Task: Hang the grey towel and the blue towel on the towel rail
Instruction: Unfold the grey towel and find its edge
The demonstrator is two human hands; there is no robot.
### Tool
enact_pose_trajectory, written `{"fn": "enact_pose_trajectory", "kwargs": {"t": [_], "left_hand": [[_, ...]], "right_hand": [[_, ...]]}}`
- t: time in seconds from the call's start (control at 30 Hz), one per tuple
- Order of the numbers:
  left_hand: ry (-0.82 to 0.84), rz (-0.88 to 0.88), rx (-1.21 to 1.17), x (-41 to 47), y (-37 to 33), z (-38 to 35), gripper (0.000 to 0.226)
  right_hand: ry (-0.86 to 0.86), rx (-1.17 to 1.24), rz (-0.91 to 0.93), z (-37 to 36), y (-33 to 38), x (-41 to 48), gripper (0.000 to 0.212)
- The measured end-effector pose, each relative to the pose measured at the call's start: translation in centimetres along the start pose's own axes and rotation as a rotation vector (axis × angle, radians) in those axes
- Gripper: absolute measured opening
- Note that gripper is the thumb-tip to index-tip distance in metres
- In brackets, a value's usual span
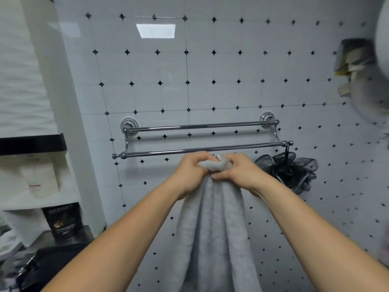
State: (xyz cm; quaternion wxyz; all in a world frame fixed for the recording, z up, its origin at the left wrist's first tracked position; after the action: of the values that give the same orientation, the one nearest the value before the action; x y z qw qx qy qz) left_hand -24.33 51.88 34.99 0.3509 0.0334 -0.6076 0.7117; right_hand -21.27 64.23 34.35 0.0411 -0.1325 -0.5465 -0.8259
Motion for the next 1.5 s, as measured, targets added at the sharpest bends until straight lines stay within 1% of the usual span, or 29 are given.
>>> {"fn": "enact_pose_trajectory", "kwargs": {"t": [0.07,0.1,0.13,0.2,0.27,0.33,0.4,0.47,0.5,0.53,0.6,0.63,0.67,0.73,0.77,0.8,0.87,0.9,0.93,1.0,1.03,1.07,1.13,1.2,1.27,1.33,1.43,1.47,1.5], "left_hand": [[-0.084,-0.062,0.007,-0.2,-0.7,0.8,0.029],[-0.11,-0.056,-0.029,-0.5,-0.4,1.1,0.025],[-0.099,-0.026,-0.093,-0.8,0.2,1.1,0.02],[0.009,0.069,-0.189,-2.2,2.5,0.0,0.018],[0.075,0.188,-0.114,-4.1,5.7,-0.8,0.021],[0.057,0.3,0.026,-5.9,9.0,-0.3,0.015],[0.034,0.398,0.106,-7.1,12.1,0.9,0.014],[-0.069,0.455,0.092,-7.4,13.6,3.3,0.022],[-0.146,0.454,0.069,-7.2,13.5,4.7,0.021],[-0.223,0.438,0.062,-6.8,13.0,6.1,0.018],[-0.312,0.382,0.078,-5.5,10.7,8.2,0.012],[-0.308,0.343,0.094,-4.6,9.1,8.4,0.009],[-0.276,0.288,0.131,-3.6,7.2,8.0,0.007],[-0.171,0.148,0.241,-2.0,3.5,5.7,0.014],[-0.132,0.091,0.263,-1.6,2.0,4.2,0.018],[-0.119,0.058,0.237,-1.4,0.9,3.1,0.021],[-0.155,0.036,0.08,-1.7,-0.1,2.2,0.022],[-0.17,0.038,-0.025,-2.1,0.1,2.4,0.02],[-0.164,0.043,-0.106,-2.7,0.4,2.7,0.021],[-0.08,0.096,-0.112,-4.3,2.3,3.1,0.034],[-0.011,0.15,-0.066,-5.4,3.6,3.0,0.037],[0.057,0.21,-0.005,-6.6,5.3,2.8,0.034],[0.122,0.32,0.137,-8.9,8.7,3.1,0.019],[0.073,0.433,0.209,-10.6,11.7,4.7,0.013],[-0.011,0.508,0.174,-11.5,13.5,6.3,0.014],[-0.015,0.516,0.073,-11.8,14.0,6.4,0.02],[0.118,0.459,-0.067,-11.0,13.5,3.6,0.046],[0.125,0.464,-0.089,-10.7,13.6,2.6,0.054],[0.093,0.485,-0.117,-10.3,13.9,2.1,0.058]], "right_hand": [[-0.038,0.069,0.021,0.7,0.6,0.1,0.028],[-0.061,0.112,0.04,0.9,0.9,0.1,0.03],[-0.086,0.162,0.057,1.1,1.3,0.2,0.03],[-0.155,0.258,0.076,1.6,2.2,0.5,0.025],[-0.22,0.332,0.106,2.3,3.3,0.7,0.02],[-0.25,0.387,0.146,3.4,4.1,0.9,0.018],[-0.266,0.329,0.182,4.6,4.4,0.7,0.016],[-0.246,0.134,0.227,5.5,4.3,0.4,0.011],[-0.217,0.044,0.242,5.7,4.0,0.2,0.015],[-0.189,-0.026,0.235,5.8,3.3,0.0,0.026],[-0.139,-0.145,0.174,5.5,1.4,-0.5,0.062],[-0.084,-0.192,0.145,4.7,0.6,-0.8,0.08],[-0.006,-0.217,0.128,3.3,0.0,-1.0,0.091],[0.157,-0.199,0.118,-0.4,-0.6,-1.3,0.099],[0.214,-0.174,0.131,-2.2,-0.5,-1.4,0.094],[0.237,-0.154,0.157,-3.5,-0.3,-1.4,0.079],[0.164,-0.138,0.196,-4.1,0.0,-1.2,0.041],[0.111,-0.111,0.176,-3.7,-0.1,-1.2,0.028],[0.07,-0.063,0.151,-3.1,-0.3,-1.1,0.02],[0.009,0.006,0.148,-1.8,-0.3,-1.0,0.009],[-0.022,0.019,0.15,-1.1,-0.1,-0.9,0.008],[-0.056,0.042,0.15,-0.4,0.0,-0.8,0.01],[-0.146,0.096,0.151,1.3,0.1,-0.5,0.014],[-0.244,0.137,0.118,3.3,-0.4,-0.3,0.019],[-0.302,0.197,0.063,4.8,-1.1,-0.3,0.028],[-0.312,0.226,0.035,5.1,-1.4,-0.3,0.03],[-0.274,0.257,0.036,3.9,-0.9,-0.2,0.022],[-0.258,0.256,0.048,3.4,-0.6,-0.2,0.02],[-0.243,0.254,0.062,3.1,-0.2,-0.1,0.019]]}}
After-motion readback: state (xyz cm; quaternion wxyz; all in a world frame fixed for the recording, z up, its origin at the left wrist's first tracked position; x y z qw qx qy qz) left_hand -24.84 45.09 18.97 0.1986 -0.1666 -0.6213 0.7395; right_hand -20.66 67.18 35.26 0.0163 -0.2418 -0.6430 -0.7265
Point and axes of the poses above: each hand's wrist, its own x-axis towards the middle knuckle, its own z-axis out of the back of the hand, y = z × x, the point moved 7 cm from there along x, towards the middle knuckle, and after that the axes turned 2 degrees about -z, right-handed, at the moved point
